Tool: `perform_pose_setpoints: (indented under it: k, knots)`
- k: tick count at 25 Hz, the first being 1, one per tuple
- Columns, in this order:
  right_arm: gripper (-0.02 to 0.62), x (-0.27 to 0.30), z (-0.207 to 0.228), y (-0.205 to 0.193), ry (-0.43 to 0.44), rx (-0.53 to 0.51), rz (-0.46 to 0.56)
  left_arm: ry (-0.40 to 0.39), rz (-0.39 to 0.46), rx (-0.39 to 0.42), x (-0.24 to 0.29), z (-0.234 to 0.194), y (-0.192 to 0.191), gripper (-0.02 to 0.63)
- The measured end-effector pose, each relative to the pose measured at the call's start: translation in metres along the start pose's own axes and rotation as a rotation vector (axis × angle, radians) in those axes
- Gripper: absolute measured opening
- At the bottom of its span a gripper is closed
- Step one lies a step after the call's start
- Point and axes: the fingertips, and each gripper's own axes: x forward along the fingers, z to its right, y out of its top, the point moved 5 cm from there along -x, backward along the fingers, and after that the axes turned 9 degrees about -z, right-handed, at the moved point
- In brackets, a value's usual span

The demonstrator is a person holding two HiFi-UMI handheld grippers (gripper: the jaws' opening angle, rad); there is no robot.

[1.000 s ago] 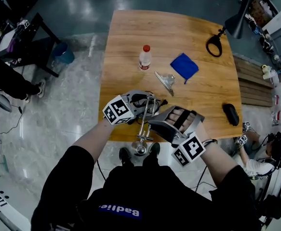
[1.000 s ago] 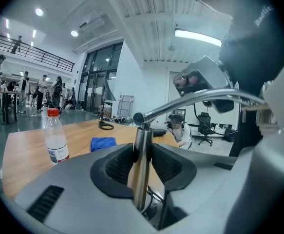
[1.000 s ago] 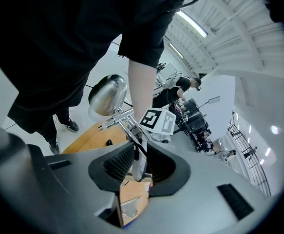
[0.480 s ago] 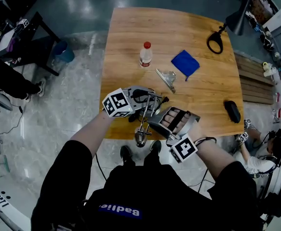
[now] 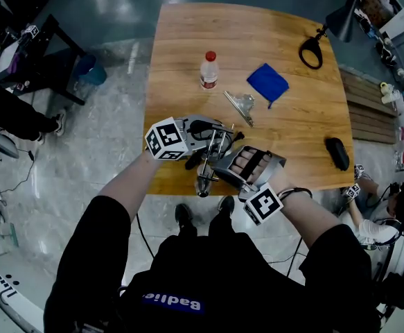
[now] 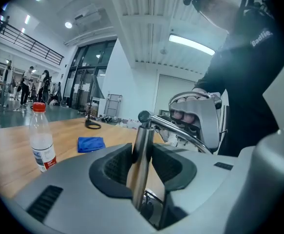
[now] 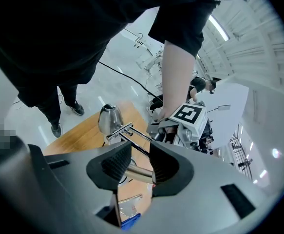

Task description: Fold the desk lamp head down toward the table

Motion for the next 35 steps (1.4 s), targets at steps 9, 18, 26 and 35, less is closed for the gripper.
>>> perform_pose_setpoints:
  k: [9,18,26,35]
  knots:
    - [0.101,0.007,-0.003,-0.002,0.015,0.037,0.001,0.003,-0.014,0.006,0.0,0.0,0.001,0.123]
    - [0.195,-0.01,0.001,0.004,0.02,0.048,0.022,0.128,-0.104,0.104,-0.029,-0.005,-0.002,0.17]
    - [0.195,-0.058,-0.004,0.035,-0.028,0.518,0.025,0.264,0.053,-0.098,-0.111,0.034,-0.016,0.169]
    - [0.195,-0.1,-0.038,0.088,-0.15,1.048,0.191,0.268,0.22,-0.15,-0.124,0.192,0.015,0.169]
